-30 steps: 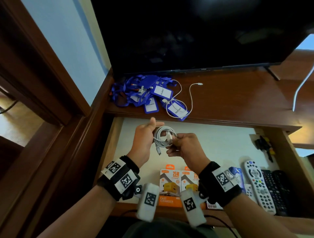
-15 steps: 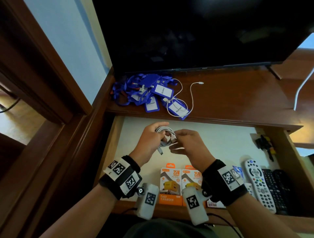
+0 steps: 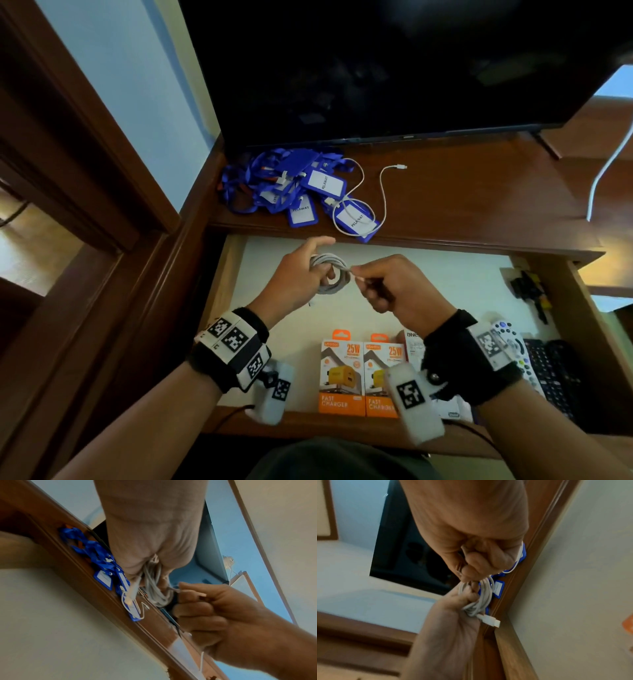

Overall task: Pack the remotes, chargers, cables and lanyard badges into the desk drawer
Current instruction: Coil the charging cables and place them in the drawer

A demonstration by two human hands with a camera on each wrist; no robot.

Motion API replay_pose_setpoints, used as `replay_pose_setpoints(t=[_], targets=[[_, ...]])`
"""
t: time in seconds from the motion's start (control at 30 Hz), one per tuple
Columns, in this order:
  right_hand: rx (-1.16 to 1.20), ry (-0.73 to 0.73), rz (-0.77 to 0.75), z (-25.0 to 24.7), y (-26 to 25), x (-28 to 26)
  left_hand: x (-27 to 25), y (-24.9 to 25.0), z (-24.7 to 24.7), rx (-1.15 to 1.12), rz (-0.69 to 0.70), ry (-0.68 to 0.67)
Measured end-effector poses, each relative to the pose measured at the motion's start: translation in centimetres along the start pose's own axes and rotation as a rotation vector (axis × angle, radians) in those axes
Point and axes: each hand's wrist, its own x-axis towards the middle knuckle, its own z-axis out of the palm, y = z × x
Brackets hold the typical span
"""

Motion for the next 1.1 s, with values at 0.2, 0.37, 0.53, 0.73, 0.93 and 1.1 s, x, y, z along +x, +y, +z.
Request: replay_pose_setpoints(t=[0.2, 0.37, 0.53, 0.73, 0.93, 1.1], targets=[[0.09, -0.098, 0.015, -1.3, 0.5, -0.3, -0.1, -0.7, -1.1, 0.092, 0.053, -0.087], [-0.061, -0.136, -0.09, -1.0, 1.0, -0.2, -0.1, -1.5, -1.4, 0.013, -0.035, 0.001], [-0.206, -0.192, -0.109, 0.1, 2.5, 0.1, 0.0, -0.9, -0.5, -0.05, -0.098, 0.179], [-0.062, -0.133, -0.098, 0.2, 2.5, 1.3, -0.4, 0.6, 0.6, -0.01, -0.076, 0.258], [0.085, -0.148, -0.192, -0.9, 2.2, 1.9, -0.2, 2.0, 1.8, -0.202, -0.128, 0.257], [0.089, -0.138, -0.211, -3.3, 2.2, 2.1, -0.3, 2.0, 2.8, -0.213, -0.173, 0.148]])
